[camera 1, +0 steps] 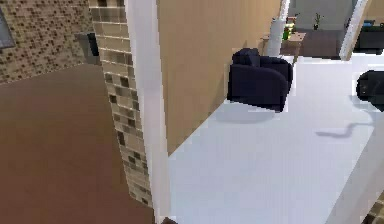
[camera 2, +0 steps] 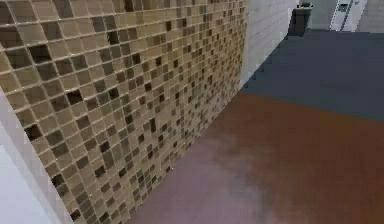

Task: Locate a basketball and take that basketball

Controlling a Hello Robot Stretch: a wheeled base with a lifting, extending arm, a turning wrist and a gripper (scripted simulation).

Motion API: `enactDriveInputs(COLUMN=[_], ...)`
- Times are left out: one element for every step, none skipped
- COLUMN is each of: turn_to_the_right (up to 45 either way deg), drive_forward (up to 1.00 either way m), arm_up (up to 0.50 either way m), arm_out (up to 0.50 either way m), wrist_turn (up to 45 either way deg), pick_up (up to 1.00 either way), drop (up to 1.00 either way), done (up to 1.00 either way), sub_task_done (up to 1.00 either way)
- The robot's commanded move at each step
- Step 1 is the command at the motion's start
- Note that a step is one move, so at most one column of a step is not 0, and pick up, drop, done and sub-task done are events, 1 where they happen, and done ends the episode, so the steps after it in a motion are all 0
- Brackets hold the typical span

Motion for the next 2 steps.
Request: enactDriveInputs(turn_to_the_right=[24.0,0.0], drive_forward=[0.0,0.3], arm_up=[0.0,0.0], arm_out=[0.0,0.0], wrist_turn=[0.0,0.0], pick_up=[0.0,0.0], drop=[0.0,0.0], done=[0.0,0.0], sub_task_done=[0.0,0.0])
